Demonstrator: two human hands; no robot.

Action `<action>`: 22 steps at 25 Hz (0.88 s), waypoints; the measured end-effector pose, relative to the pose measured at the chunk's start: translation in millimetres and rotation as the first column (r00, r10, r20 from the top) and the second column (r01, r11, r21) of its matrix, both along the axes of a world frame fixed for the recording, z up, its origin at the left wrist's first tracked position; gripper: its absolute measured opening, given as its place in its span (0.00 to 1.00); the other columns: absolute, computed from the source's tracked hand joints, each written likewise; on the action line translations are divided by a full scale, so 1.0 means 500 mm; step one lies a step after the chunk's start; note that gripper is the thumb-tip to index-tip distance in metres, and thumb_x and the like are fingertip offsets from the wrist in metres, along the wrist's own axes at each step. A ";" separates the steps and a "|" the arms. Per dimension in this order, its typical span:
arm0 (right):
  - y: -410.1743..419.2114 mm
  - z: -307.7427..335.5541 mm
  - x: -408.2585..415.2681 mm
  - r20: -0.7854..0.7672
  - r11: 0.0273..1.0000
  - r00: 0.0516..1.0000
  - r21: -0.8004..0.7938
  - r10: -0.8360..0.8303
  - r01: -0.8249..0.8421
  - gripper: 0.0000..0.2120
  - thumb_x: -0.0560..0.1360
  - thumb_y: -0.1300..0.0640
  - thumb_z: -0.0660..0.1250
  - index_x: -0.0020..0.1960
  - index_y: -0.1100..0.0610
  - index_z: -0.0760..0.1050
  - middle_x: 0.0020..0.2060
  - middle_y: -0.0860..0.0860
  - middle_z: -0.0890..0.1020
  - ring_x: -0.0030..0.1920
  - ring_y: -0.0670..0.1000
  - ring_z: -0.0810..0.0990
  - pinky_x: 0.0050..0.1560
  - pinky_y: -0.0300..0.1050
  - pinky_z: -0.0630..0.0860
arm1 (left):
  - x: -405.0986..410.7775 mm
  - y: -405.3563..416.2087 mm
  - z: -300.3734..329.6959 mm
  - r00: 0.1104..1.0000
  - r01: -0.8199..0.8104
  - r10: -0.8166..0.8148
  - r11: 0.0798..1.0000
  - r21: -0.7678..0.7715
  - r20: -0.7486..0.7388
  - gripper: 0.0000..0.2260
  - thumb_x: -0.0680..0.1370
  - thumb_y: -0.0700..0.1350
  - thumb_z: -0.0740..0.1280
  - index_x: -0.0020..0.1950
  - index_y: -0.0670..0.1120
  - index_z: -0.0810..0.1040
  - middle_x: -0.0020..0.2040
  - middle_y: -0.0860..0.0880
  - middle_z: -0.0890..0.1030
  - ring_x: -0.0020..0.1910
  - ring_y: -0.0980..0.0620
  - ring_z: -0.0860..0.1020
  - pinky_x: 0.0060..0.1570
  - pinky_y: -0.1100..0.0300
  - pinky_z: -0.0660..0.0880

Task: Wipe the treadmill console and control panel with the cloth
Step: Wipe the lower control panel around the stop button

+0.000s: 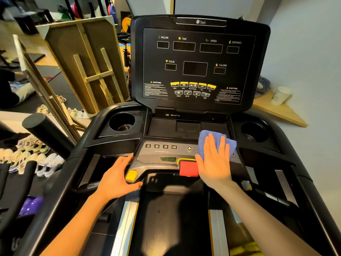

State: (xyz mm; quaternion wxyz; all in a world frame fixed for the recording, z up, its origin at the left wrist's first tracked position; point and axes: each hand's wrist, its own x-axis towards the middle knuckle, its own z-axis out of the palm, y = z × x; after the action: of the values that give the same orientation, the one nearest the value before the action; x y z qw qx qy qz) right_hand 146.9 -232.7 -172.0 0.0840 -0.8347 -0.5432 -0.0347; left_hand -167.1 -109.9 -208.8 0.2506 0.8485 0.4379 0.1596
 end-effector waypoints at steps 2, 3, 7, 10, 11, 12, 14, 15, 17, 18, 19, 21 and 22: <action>0.024 -0.001 -0.025 -0.006 0.998 0.999 -0.018 0.052 -0.052 0.36 0.78 0.42 0.48 0.76 0.66 0.63 0.75 0.63 0.67 0.76 0.72 0.60 0.74 0.67 0.60 | 0.000 0.000 -0.001 1.000 -0.005 0.005 1.000 -0.002 -0.008 0.49 0.61 0.69 0.71 0.77 0.51 0.62 0.67 0.53 0.73 0.59 0.54 0.76 0.53 0.62 0.76; 0.035 0.000 -0.039 -0.004 0.995 0.996 -0.035 0.089 -0.089 0.36 0.78 0.43 0.48 0.77 0.66 0.62 0.76 0.63 0.66 0.76 0.71 0.60 0.75 0.67 0.58 | -0.001 0.000 -0.001 1.000 -0.007 0.007 1.000 -0.005 -0.011 0.49 0.61 0.69 0.71 0.78 0.51 0.61 0.67 0.53 0.72 0.59 0.54 0.76 0.53 0.61 0.76; 0.074 0.006 -0.094 0.002 0.971 0.973 -0.075 0.229 -0.228 0.32 0.82 0.48 0.54 0.79 0.65 0.53 0.80 0.61 0.56 0.80 0.68 0.49 0.78 0.62 0.46 | 0.001 -0.002 0.003 1.000 -0.012 0.012 1.000 -0.013 -0.019 0.49 0.61 0.68 0.71 0.78 0.52 0.61 0.67 0.53 0.72 0.58 0.54 0.75 0.53 0.61 0.76; 0.103 0.004 -0.133 0.077 0.935 0.936 -0.123 0.342 -0.332 0.32 0.81 0.49 0.57 0.78 0.66 0.57 0.79 0.63 0.58 0.79 0.70 0.51 0.78 0.65 0.48 | 0.001 -0.003 0.004 0.999 -0.016 0.016 1.000 -0.016 -0.029 0.49 0.61 0.68 0.71 0.78 0.52 0.60 0.66 0.54 0.72 0.57 0.54 0.75 0.52 0.62 0.76; 0.113 -0.001 -0.143 0.097 0.919 0.920 -0.157 0.380 -0.363 0.32 0.81 0.49 0.57 0.78 0.66 0.59 0.79 0.63 0.58 0.78 0.71 0.51 0.78 0.67 0.49 | 0.001 -0.003 0.004 0.999 -0.019 0.019 1.000 -0.015 -0.031 0.49 0.61 0.68 0.71 0.78 0.52 0.60 0.66 0.54 0.72 0.57 0.55 0.75 0.52 0.62 0.76; 0.122 -0.005 -0.154 0.108 0.900 0.902 -0.182 0.419 -0.396 0.31 0.80 0.49 0.56 0.77 0.66 0.61 0.79 0.64 0.57 0.78 0.72 0.50 0.77 0.69 0.49 | 0.001 -0.003 0.004 0.999 -0.024 0.023 1.000 -0.013 -0.032 0.49 0.61 0.67 0.72 0.78 0.52 0.61 0.66 0.54 0.72 0.57 0.55 0.75 0.52 0.62 0.76; 0.135 -0.012 -0.174 0.122 0.860 0.861 -0.213 0.494 -0.464 0.28 0.80 0.51 0.54 0.75 0.66 0.65 0.79 0.66 0.56 0.78 0.73 0.48 0.75 0.71 0.49 | 0.002 -0.003 0.002 0.999 -0.033 0.033 0.999 -0.009 -0.037 0.48 0.61 0.67 0.72 0.78 0.52 0.61 0.65 0.54 0.73 0.56 0.55 0.76 0.52 0.62 0.77; 0.138 -0.011 -0.185 0.120 0.840 0.841 -0.218 0.528 -0.497 0.27 0.80 0.52 0.55 0.73 0.66 0.67 0.78 0.66 0.56 0.77 0.74 0.48 0.74 0.71 0.50 | 0.003 -0.004 0.002 0.999 -0.038 0.038 0.999 -0.007 -0.038 0.48 0.61 0.67 0.72 0.77 0.52 0.61 0.65 0.54 0.73 0.56 0.55 0.76 0.52 0.61 0.77; 0.139 -0.007 -0.208 0.150 0.792 0.782 -0.219 0.605 -0.570 0.23 0.79 0.52 0.60 0.69 0.65 0.73 0.78 0.66 0.58 0.77 0.74 0.49 0.74 0.73 0.51 | 0.003 -0.004 0.002 0.999 -0.042 0.042 0.999 -0.002 -0.034 0.48 0.61 0.67 0.72 0.77 0.52 0.62 0.64 0.55 0.73 0.56 0.55 0.76 0.52 0.59 0.78; 0.136 -0.006 -0.218 0.191 0.777 0.755 -0.214 0.627 -0.592 0.22 0.78 0.51 0.63 0.67 0.64 0.77 0.77 0.64 0.62 0.77 0.73 0.53 0.75 0.74 0.53 | 0.004 -0.004 0.002 0.999 -0.038 0.038 0.999 0.000 -0.030 0.47 0.61 0.67 0.73 0.76 0.52 0.63 0.64 0.55 0.73 0.56 0.55 0.76 0.52 0.59 0.78; 0.132 -0.003 -0.228 0.229 0.772 0.738 -0.196 0.635 -0.604 0.22 0.76 0.50 0.67 0.65 0.61 0.79 0.76 0.62 0.67 0.77 0.71 0.57 0.76 0.71 0.53 | 0.003 -0.004 0.003 0.999 -0.032 0.032 0.999 0.002 -0.024 0.46 0.61 0.66 0.73 0.75 0.53 0.64 0.63 0.56 0.73 0.55 0.55 0.77 0.51 0.58 0.78; 0.124 -0.010 -0.247 0.227 0.741 0.708 -0.119 0.668 -0.661 0.26 0.75 0.49 0.68 0.69 0.60 0.76 0.74 0.59 0.70 0.77 0.66 0.60 0.76 0.62 0.52 | 0.003 -0.006 0.005 1.000 -0.028 0.028 1.000 0.001 0.007 0.41 0.61 0.65 0.75 0.71 0.56 0.67 0.60 0.59 0.74 0.53 0.56 0.78 0.48 0.58 0.79; 0.122 -0.018 -0.254 0.204 0.705 0.680 -0.097 0.705 -0.702 0.27 0.76 0.50 0.65 0.72 0.61 0.73 0.75 0.58 0.70 0.77 0.66 0.60 0.76 0.60 0.53 | 0.004 -0.008 0.007 0.999 -0.032 0.032 0.999 -0.002 0.029 0.38 0.61 0.64 0.75 0.69 0.58 0.68 0.59 0.61 0.74 0.51 0.57 0.79 0.47 0.58 0.79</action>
State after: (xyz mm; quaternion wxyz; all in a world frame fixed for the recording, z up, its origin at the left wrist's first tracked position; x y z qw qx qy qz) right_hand 19.8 -171.9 -181.1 0.0239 -0.5530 -0.8278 -0.0915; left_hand -165.2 -113.7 -205.3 0.2549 0.8388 0.4479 0.1755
